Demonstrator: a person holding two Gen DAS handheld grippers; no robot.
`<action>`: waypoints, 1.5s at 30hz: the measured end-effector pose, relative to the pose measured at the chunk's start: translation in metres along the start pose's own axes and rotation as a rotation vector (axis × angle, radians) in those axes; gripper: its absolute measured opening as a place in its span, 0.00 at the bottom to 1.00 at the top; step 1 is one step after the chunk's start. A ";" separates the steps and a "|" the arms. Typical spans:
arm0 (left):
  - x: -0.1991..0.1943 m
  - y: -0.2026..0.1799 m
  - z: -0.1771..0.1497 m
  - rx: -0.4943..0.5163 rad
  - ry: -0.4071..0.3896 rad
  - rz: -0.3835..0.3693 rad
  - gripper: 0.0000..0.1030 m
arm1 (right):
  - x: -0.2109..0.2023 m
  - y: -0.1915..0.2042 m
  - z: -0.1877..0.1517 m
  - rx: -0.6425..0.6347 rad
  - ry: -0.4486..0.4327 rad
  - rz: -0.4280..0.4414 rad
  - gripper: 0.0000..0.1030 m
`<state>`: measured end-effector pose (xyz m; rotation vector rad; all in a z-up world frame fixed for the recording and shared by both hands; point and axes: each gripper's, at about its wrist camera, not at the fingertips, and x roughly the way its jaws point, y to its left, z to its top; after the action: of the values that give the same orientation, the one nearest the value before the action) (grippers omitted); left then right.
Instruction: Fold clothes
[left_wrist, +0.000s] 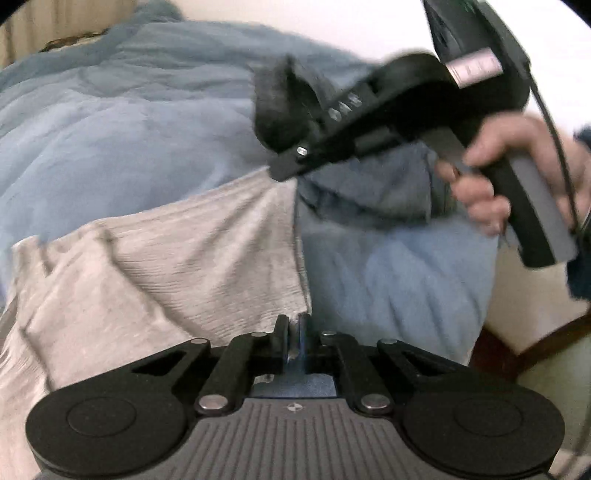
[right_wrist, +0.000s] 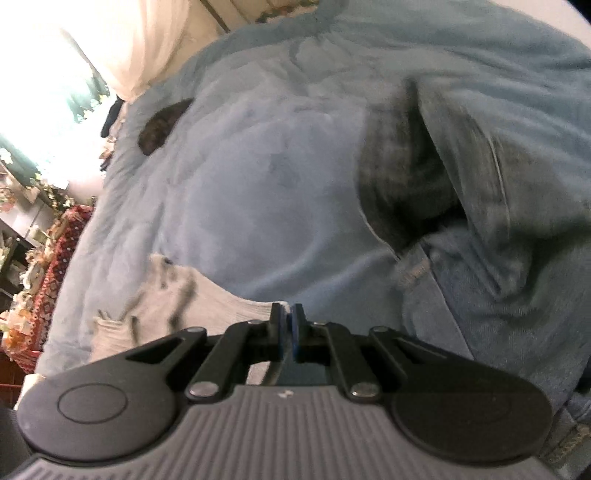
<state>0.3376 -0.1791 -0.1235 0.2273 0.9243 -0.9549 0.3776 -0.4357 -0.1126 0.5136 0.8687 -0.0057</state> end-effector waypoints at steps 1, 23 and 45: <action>-0.013 0.004 -0.002 -0.026 -0.026 -0.003 0.05 | -0.007 0.011 0.004 -0.021 -0.013 0.006 0.04; -0.124 0.152 -0.138 -0.740 -0.330 0.116 0.05 | 0.105 0.325 -0.008 -0.454 0.070 0.277 0.04; -0.131 0.209 -0.169 -0.824 -0.285 0.236 0.21 | 0.133 0.263 -0.079 -0.430 0.259 0.175 0.38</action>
<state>0.3717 0.1144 -0.1721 -0.4804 0.9280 -0.3217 0.4625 -0.1437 -0.1394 0.1855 1.0407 0.4069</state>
